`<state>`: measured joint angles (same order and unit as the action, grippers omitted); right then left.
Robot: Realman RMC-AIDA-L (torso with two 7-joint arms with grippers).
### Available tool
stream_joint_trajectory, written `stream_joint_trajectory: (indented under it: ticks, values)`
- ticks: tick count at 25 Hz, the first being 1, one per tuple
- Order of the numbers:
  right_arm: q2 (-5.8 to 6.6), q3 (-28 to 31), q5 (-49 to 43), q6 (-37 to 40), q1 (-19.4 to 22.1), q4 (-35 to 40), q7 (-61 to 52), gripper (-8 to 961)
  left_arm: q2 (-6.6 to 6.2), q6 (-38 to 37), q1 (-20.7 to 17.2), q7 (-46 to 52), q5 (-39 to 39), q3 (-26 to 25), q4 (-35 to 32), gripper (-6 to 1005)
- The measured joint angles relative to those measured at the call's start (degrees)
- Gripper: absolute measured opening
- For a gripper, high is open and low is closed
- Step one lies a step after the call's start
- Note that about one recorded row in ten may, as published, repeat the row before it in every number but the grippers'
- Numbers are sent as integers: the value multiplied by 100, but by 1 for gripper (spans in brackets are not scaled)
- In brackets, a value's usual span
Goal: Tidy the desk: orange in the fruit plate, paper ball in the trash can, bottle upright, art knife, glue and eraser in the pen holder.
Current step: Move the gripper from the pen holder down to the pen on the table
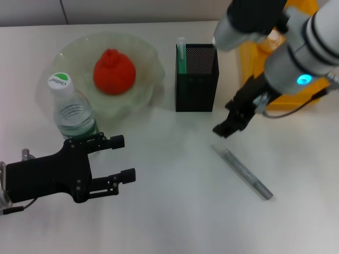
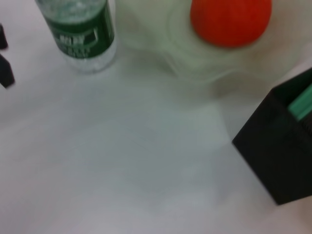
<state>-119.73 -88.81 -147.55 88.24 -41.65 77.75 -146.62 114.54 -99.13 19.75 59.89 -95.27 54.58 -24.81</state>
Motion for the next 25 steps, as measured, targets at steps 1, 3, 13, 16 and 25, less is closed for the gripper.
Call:
stream_joint_trajectory:
  ticks: [1, 3, 13, 16, 25]
  values:
    - [0, -88, 5, -97, 0, -128, -26, 625, 0, 0, 11, 0, 1, 0, 3, 775]
    - [0, -264, 10, -309, 0, -402, -59, 625, -3, 2, 41, 2, 0, 0, 16, 775]
    - [-9, -702, 175, -1095, 7, -1318, -199, 460, -16, 94, 55, 8, 0, 0, 20, 775]
    - [-8, -707, 206, -1154, 8, -1402, -172, 406, -12, 100, 55, 9, 0, 0, 20, 774]
    - [2, -816, 290, -1213, 58, -1469, -110, 239, -2, 129, 63, 13, 0, 0, 20, 775]
